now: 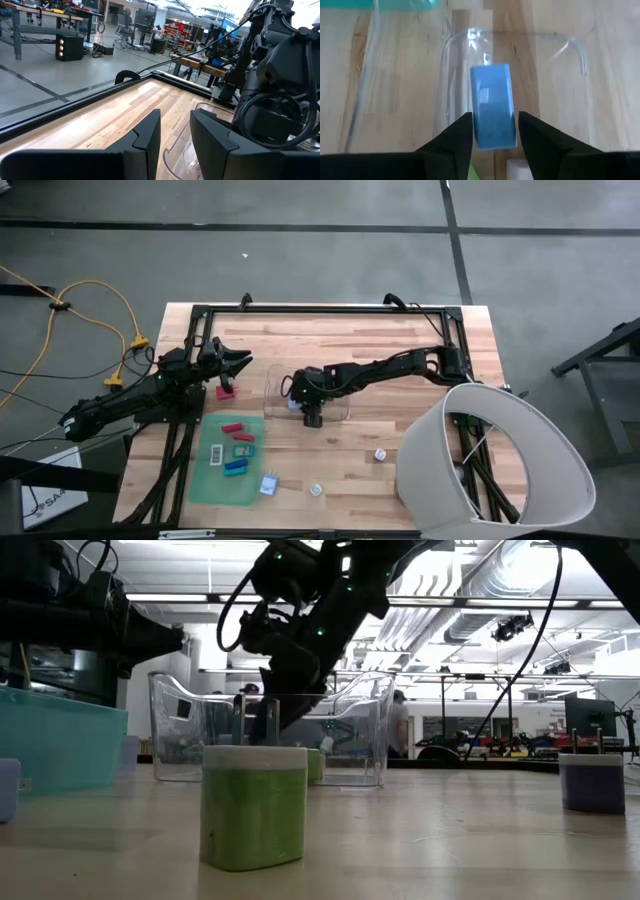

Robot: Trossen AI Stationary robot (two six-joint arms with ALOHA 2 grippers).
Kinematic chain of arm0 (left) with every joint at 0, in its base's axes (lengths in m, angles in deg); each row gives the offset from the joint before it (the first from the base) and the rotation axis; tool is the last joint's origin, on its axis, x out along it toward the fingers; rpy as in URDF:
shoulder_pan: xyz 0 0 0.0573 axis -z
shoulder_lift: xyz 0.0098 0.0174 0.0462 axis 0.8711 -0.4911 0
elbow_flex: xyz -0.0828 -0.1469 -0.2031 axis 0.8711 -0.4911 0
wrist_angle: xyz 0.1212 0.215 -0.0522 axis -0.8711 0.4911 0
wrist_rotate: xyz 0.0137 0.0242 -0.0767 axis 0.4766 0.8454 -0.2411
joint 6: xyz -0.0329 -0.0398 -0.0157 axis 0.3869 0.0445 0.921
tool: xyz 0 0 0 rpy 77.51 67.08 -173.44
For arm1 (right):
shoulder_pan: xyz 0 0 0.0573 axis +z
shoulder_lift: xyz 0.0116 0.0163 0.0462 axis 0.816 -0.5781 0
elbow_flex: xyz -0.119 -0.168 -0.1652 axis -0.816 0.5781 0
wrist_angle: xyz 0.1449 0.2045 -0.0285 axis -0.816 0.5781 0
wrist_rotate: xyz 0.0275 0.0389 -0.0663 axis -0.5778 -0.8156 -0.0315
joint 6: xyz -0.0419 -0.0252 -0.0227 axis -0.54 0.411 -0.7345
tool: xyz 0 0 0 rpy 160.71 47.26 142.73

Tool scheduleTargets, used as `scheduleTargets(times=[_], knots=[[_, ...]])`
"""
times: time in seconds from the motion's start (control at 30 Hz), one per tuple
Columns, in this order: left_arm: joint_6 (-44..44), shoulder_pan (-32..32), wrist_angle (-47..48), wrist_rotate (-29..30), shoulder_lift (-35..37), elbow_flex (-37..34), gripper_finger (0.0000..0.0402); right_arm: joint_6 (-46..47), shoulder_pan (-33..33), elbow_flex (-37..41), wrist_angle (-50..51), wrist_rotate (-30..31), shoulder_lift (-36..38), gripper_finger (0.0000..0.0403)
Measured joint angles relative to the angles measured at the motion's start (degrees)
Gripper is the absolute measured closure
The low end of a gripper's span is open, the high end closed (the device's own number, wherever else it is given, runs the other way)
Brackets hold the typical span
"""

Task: Pick & Place Office items
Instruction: Put the middle right blue charger adapter into the transparent bin, then put the violet charger adapter into the transparent bin

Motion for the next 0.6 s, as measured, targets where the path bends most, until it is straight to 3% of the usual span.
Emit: scheduleTargets(times=[0.6], knots=[[0.0, 0.0, 0.0, 0.0, 0.0, 0.0, 0.0299, -7.9, 2.4, -1.7, -1.4, 4.3, 5.8, 0.0257]])
